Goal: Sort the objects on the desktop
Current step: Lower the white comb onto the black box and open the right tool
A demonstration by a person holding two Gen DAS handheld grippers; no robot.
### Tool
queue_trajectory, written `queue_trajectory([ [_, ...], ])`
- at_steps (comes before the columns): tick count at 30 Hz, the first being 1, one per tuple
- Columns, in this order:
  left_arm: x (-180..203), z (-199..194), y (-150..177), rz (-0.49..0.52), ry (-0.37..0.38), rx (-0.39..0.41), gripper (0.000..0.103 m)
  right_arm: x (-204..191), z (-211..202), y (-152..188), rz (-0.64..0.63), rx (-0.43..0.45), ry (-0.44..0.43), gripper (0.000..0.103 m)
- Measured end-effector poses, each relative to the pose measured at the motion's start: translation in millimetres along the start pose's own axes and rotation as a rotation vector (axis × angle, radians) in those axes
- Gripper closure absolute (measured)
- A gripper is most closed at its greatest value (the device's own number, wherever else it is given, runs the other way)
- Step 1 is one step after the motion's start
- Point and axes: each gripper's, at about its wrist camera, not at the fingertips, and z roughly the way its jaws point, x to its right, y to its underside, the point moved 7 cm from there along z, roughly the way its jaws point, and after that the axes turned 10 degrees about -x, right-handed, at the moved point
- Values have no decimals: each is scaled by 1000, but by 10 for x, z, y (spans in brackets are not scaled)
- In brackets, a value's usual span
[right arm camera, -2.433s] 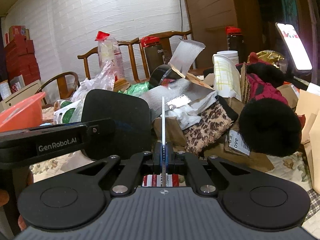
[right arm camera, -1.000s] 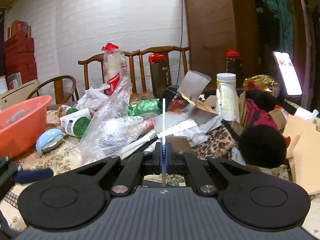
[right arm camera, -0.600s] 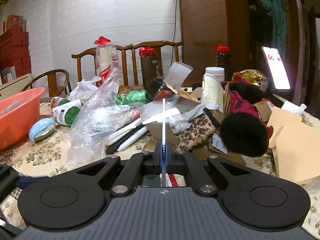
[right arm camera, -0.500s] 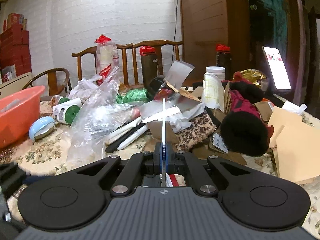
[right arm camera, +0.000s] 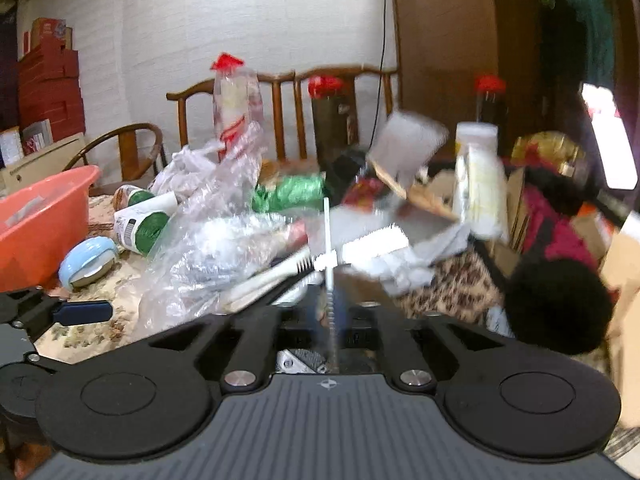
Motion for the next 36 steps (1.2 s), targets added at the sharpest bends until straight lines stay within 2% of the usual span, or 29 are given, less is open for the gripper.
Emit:
queue_trajectory([
  [2,25,-29,-20,2,14,14,13,82,-80,54,33,31,-12,51],
  [9,79,-51,-73,22,12,24,12,318,-420,329,170,-14,-115,51],
  [12,32,-105,-60,11,-2,38,12,374,-560,434,240,-51,-200,51],
  [14,39,-149,-65,9,10,42,12,347,-598,485,261,-79,-243,51],
  [16,79,-194,-72,17,26,53,12,290,-606,518,253,-104,-250,51],
  [21,212,-113,-48,79,38,34,14,224,-446,557,287,-148,-271,51],
  [26,100,-32,-55,43,84,26,8,305,-199,589,400,-169,-340,55],
  [33,58,72,-106,22,126,25,7,285,-29,438,476,-146,-375,38],
  [36,50,100,-119,20,130,27,5,350,15,431,534,-125,-422,37],
])
